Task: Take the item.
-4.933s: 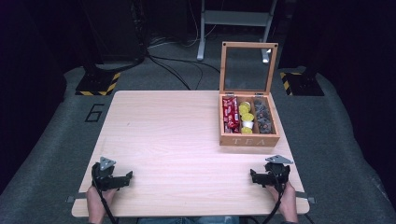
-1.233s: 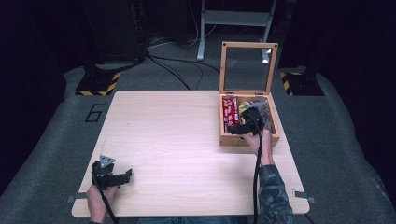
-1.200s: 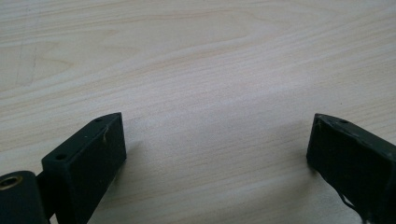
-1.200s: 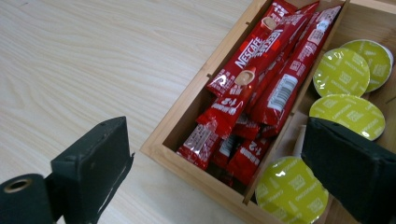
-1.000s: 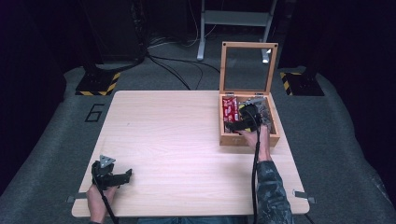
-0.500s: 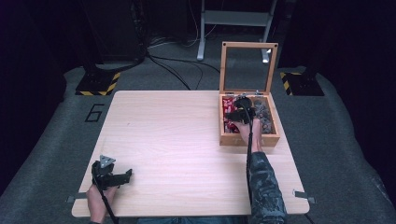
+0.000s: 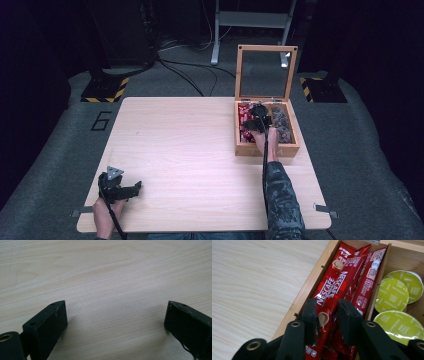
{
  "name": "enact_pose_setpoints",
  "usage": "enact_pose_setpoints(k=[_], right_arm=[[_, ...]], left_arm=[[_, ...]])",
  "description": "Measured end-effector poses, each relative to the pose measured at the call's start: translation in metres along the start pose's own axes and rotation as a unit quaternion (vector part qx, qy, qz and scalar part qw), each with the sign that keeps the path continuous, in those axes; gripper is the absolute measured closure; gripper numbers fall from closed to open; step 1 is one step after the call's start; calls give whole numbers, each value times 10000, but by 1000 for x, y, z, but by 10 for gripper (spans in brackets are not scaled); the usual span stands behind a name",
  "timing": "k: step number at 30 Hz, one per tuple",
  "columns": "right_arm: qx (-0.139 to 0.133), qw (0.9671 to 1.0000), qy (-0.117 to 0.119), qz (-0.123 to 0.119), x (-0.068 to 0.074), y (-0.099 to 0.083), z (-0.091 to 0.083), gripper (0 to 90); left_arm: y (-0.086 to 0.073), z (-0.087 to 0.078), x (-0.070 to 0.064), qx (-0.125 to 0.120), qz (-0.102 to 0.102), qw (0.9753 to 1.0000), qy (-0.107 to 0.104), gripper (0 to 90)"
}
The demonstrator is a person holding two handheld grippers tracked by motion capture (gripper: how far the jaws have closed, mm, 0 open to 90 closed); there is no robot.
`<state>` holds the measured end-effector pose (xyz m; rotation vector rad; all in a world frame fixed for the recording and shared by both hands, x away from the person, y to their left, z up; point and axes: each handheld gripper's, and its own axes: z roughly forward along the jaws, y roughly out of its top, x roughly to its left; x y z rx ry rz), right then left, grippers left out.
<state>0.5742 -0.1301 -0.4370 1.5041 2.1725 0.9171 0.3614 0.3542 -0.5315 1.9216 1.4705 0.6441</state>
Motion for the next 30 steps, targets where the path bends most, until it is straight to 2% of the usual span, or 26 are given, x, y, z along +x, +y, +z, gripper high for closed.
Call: enact_pose_setpoints(k=[8,11,17,26,30], right_arm=[[-20,9999,42,96,-2,-2,1,744],[-42,9999,8,112,-3,-4,2,793],[-152,9993,49,341,-5,-7,3,854],[-266,9990,71,350,-6,-7,1,878],[-318,9984,124,453,-9,-8,-2,878]], left_arm=[[0,0,0,2,3,10000,1,45],[0,0,0,1,3,10000,1,45],[0,0,0,2,4,10000,1,45],[0,0,0,1,4,10000,-3,45],[0,0,0,5,7,10000,-11,45]])
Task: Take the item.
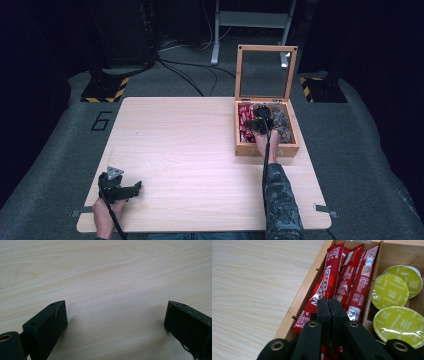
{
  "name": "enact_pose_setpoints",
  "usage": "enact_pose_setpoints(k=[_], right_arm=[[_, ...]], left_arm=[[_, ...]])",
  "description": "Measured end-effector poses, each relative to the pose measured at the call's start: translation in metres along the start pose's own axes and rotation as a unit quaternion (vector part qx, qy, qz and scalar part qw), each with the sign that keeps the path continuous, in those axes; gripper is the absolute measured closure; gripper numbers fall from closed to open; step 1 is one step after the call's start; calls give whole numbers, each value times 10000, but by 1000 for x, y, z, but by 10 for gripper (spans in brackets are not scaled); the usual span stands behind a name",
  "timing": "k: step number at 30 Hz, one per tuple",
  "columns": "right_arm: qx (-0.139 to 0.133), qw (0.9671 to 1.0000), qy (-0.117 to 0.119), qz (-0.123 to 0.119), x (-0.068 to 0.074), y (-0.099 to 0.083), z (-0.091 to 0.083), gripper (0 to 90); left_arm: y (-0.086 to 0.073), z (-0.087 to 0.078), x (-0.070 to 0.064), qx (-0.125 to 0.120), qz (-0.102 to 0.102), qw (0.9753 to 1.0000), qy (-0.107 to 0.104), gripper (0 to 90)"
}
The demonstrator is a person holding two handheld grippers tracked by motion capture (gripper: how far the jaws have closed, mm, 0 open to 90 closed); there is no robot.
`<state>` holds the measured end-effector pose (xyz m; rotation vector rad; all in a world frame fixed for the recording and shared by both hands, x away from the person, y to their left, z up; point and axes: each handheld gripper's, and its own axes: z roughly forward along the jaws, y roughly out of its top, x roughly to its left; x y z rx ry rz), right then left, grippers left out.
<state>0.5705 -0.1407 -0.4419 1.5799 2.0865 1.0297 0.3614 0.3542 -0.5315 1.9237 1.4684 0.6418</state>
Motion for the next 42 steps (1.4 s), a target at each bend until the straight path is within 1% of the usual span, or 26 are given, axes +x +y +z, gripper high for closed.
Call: enact_pose_setpoints(k=[5,6,7,9,11,12,13,15,18,22,23,26,29,30,31,36,37,39,41,42], right_arm=[[-59,10000,13,18,-4,0,-6,878],[-66,10000,11,-49,-6,0,-6,878],[-67,10000,23,39,-5,0,-7,878],[-83,10000,24,-25,-7,-1,-9,878],[-97,9999,9,-35,-8,-1,-10,878],[-107,9999,4,23,-7,-1,-12,878],[-124,9999,5,31,-7,-1,-13,878],[-155,9999,15,-34,-8,-1,-16,878],[-162,9999,-4,-16,-9,-1,-18,878],[-241,9997,31,-4,-7,0,-23,878],[-253,9997,24,-37,-7,1,-25,879],[-265,9996,46,-50,-5,2,-28,878],[-305,9994,49,-134,-3,3,-30,879],[-292,9995,64,-89,-1,4,-32,879],[-322,9993,74,-146,-1,4,-32,878],[-381,9990,81,-205,7,7,-39,878],[-380,9990,111,-217,8,8,-41,879],[-432,9985,120,-317,10,9,-43,879],[-412,9986,146,-286,14,10,-46,879],[-442,9984,153,-329,15,11,-46,879]], left_arm=[[0,0,0,-23,-12,10000,16,45],[0,0,0,-23,-10,10000,16,45],[0,0,0,-21,-10,10000,15,45],[0,0,0,-23,-12,10000,16,45],[0,0,-1,-33,-47,10000,6,45],[0,1,-1,-55,-53,10000,20,45],[0,0,-1,-32,-49,10000,2,45],[0,1,-1,-42,-47,10000,9,45],[0,0,-1,-31,-44,10000,3,45],[0,0,-1,-33,-43,10000,2,45],[0,0,-1,-28,-41,10000,1,45],[0,1,-1,-50,-40,10000,20,45],[0,1,-1,-54,-46,10000,20,45],[0,1,-1,-52,-48,10000,20,45],[0,1,-1,-49,-44,10000,20,45],[0,1,-1,-54,-48,10000,20,45],[0,1,-1,-53,-44,10000,21,45],[0,1,-1,-54,-48,10000,21,45],[0,1,-1,-54,-48,10000,21,45],[0,1,-1,-52,-44,10000,21,45]])
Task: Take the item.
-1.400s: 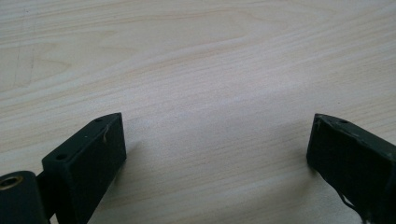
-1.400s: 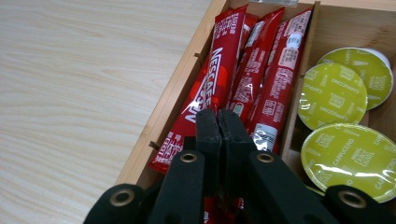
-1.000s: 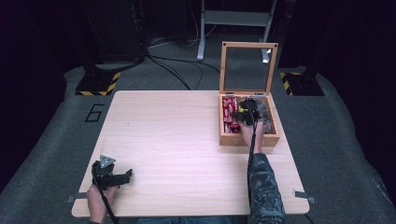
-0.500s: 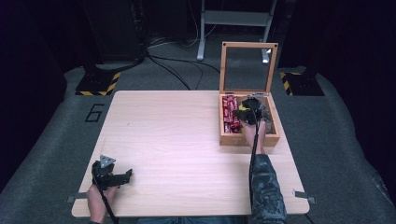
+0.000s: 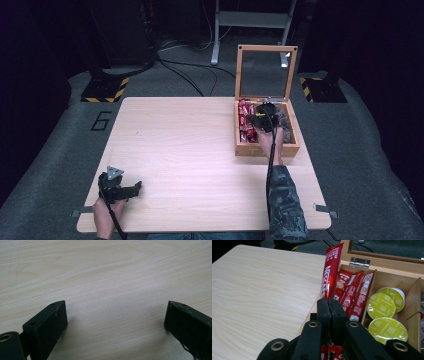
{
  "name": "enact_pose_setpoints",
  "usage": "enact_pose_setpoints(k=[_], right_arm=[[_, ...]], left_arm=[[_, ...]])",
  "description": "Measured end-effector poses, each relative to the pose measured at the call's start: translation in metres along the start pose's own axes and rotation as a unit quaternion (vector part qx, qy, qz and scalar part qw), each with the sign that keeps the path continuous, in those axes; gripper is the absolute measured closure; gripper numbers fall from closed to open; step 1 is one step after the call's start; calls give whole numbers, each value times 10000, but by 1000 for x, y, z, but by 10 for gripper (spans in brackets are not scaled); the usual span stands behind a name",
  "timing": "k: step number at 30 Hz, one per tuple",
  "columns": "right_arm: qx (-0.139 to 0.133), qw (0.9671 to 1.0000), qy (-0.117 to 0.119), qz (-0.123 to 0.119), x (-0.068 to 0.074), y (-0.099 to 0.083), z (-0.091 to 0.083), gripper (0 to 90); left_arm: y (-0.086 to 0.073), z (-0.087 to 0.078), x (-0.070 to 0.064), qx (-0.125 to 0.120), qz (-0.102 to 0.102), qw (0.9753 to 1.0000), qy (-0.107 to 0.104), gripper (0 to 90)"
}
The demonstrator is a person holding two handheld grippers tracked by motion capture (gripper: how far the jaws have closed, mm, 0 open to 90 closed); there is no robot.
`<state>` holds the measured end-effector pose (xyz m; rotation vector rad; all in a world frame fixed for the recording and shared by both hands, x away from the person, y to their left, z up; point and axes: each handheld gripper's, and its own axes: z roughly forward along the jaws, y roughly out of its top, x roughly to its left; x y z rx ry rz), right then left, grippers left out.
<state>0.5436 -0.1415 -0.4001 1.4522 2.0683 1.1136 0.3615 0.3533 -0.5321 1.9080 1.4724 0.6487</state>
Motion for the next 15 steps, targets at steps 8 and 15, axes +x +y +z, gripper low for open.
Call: enact_pose_setpoints(k=[8,15], right_arm=[[-67,9998,108,-146,17,7,-8,878],[-118,9988,212,-424,33,11,-13,878]], left_arm=[[0,0,0,0,-2,10000,0,45],[0,0,0,-3,-3,10000,0,45]])
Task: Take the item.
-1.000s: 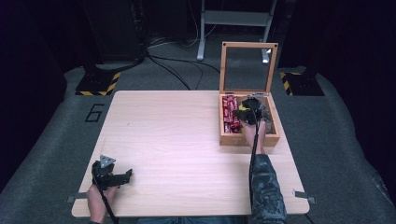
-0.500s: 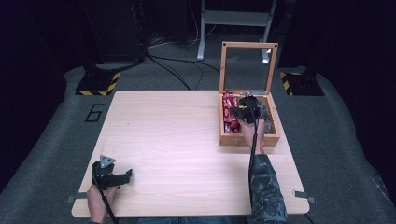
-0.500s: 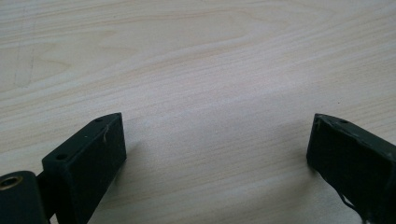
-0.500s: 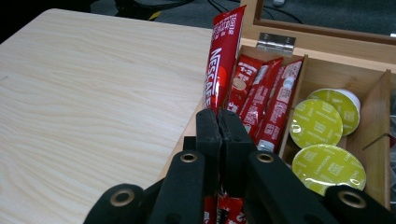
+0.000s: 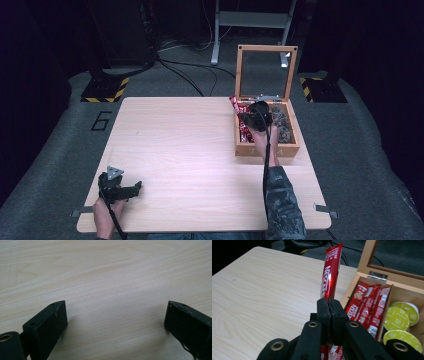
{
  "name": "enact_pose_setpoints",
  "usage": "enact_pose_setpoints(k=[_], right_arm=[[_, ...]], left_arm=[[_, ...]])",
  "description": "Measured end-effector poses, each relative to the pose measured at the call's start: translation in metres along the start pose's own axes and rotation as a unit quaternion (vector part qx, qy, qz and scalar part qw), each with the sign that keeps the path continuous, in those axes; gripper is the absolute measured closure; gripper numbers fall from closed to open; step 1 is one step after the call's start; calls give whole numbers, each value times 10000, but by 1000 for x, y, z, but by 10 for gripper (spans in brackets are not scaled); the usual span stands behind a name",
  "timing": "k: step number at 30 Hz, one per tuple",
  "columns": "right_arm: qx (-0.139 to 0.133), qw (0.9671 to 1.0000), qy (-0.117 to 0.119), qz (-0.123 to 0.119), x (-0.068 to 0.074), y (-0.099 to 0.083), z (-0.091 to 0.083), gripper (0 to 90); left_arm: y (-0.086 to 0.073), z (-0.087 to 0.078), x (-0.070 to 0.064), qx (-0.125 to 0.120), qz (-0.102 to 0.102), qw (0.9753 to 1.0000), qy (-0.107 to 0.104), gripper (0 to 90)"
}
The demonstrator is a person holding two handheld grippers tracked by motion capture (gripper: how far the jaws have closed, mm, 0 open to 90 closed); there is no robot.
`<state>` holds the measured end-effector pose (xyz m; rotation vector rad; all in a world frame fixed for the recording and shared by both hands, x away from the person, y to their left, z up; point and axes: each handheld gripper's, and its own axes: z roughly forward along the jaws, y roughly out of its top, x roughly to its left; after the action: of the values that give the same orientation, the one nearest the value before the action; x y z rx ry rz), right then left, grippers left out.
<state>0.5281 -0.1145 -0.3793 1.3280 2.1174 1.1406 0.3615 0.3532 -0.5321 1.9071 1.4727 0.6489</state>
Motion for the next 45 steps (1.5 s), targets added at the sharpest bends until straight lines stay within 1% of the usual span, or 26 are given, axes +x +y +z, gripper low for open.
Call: enact_pose_setpoints(k=[1,3,4,5,8,9,13,15,17,18,19,22,23,25,26,33,35,37,38,40,41,43,44,45], right_arm=[[11,10000,14,18,3,1,0,878],[-3,10000,46,-46,7,1,0,878],[-3,10000,46,-46,7,1,0,878],[-11,9999,76,-127,11,2,0,878],[-12,9998,109,-146,15,3,1,878],[-6,9997,153,-206,19,3,2,878],[30,9994,190,-283,27,4,4,877],[20,9992,230,-320,31,4,6,877],[51,9988,253,-410,36,3,8,877],[55,9990,263,-371,38,3,9,877],[72,9987,268,-426,40,2,10,877],[96,9984,318,-450,45,1,14,877],[108,9982,318,-498,47,0,15,876],[122,9983,348,-457,49,0,16,876],[144,9981,349,-491,52,-2,18,876],[220,9973,427,-560,59,-8,27,876],[272,9974,451,-501,62,-11,31,875],[290,9973,457,-496,63,-12,33,876],[277,9969,480,-561,64,-14,36,876],[327,9969,509,-509,69,-19,41,876],[337,9965,526,-564,69,-20,43,875],[370,9963,530,-573,71,-23,46,876],[392,9964,523,-537,73,-24,47,876],[356,9964,539,-552,74,-26,49,876]], left_arm=[[0,0,0,0,1,10000,-1,45],[0,0,0,-1,1,10000,-1,45],[0,0,0,-1,1,10000,-1,45],[0,0,0,-2,1,10000,0,45],[0,0,0,1,4,10000,-1,45],[0,0,0,1,4,10000,-1,45],[0,0,0,-1,1,10000,-1,45],[0,0,0,-2,1,10000,-1,45],[0,0,0,2,2,10000,-2,45],[0,0,0,22,7,10000,-18,45],[0,0,0,21,7,10000,-18,45],[0,0,0,21,8,10000,-19,45],[0,0,0,23,10,10000,-20,45],[0,0,0,22,10,10000,-21,45],[0,0,0,22,12,10000,-24,45],[0,0,0,21,14,10000,-23,45],[0,0,0,22,14,10000,-23,45],[0,0,0,22,13,10000,-24,45],[0,0,0,21,14,10000,-23,45],[0,0,0,22,14,10000,-23,45],[0,0,0,21,14,10000,-23,45],[0,0,0,23,13,10000,-23,45],[0,0,0,23,16,10000,-23,45],[0,0,0,23,18,10000,-23,45]])
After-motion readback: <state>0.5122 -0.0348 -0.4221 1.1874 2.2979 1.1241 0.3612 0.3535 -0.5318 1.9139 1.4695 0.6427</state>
